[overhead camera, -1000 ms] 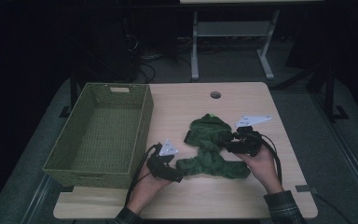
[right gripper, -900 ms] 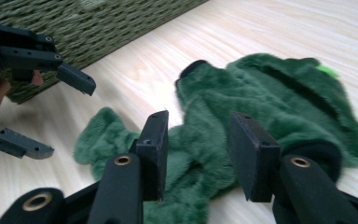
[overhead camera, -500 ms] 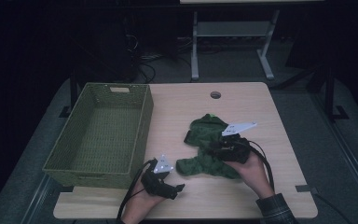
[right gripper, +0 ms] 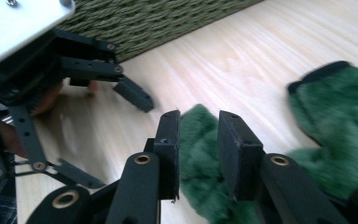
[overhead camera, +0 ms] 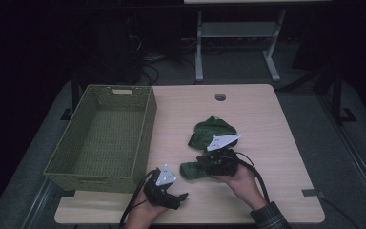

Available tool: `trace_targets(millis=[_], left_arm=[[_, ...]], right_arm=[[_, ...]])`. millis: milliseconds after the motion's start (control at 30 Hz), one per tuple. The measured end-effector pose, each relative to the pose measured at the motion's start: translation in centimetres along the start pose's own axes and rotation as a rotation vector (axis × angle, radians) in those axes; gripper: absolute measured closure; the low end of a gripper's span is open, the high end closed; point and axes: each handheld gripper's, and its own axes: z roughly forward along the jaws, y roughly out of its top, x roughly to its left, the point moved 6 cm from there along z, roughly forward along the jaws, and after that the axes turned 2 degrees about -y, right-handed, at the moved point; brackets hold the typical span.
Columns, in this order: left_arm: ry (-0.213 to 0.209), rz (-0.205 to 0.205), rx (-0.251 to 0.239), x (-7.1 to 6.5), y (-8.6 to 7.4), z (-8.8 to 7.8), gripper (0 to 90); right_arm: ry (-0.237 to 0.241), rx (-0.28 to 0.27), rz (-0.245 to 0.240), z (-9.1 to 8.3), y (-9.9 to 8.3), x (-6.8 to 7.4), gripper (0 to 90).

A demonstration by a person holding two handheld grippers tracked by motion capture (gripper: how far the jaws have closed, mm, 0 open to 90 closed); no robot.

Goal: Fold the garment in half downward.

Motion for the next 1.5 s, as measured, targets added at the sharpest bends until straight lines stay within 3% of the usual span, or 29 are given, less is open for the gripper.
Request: trace_targets(millis=[267, 367, 833, 1000, 1133, 1267, 1433, 1500], left_arm=[[-0.001, 0.010, 0.006, 0.1, 0.0, 0.0, 14.2], [-0.002, 0.010, 0.006, 0.1, 0.0, 0.0, 14.2], [-0.007, 0.004, 0.005, 0.0, 0.0, 0.0, 14.2], [-0.006, 0.005, 0.005, 0.0, -0.1, 0.0, 14.3], [-0.006, 0.004, 0.004, 0.0, -0.1, 0.0, 14.3], [-0.006, 0.005, 0.006, 0.0, -0.1, 0.0, 14.3], [-0.007, 0.003, 0.003, 0.0, 0.0, 0.0, 14.3], [-0.007, 0.003, 0.004, 0.0, 0.0, 0.0, 14.3]], right_arm=[[0.035, 0.039, -0.040, 2.4, 0.1, 2.2, 72.2], [0.025, 0.063, -0.075, 3.7, -0.3, 2.5, 72.7], [-0.065, 0.126, -0.138, 6.6, -1.9, 2.3, 72.9], [-0.108, 0.118, -0.175, 6.8, -2.2, 2.8, 83.5], [-0.071, 0.140, -0.174, 6.5, -2.5, 3.0, 86.9], [0.013, 0.150, -0.107, 6.0, -2.9, 3.0, 87.3], [0.033, 0.183, -0.140, 5.1, -3.4, 3.3, 87.4], [0.038, 0.177, -0.126, 4.5, -3.5, 3.3, 87.3]])
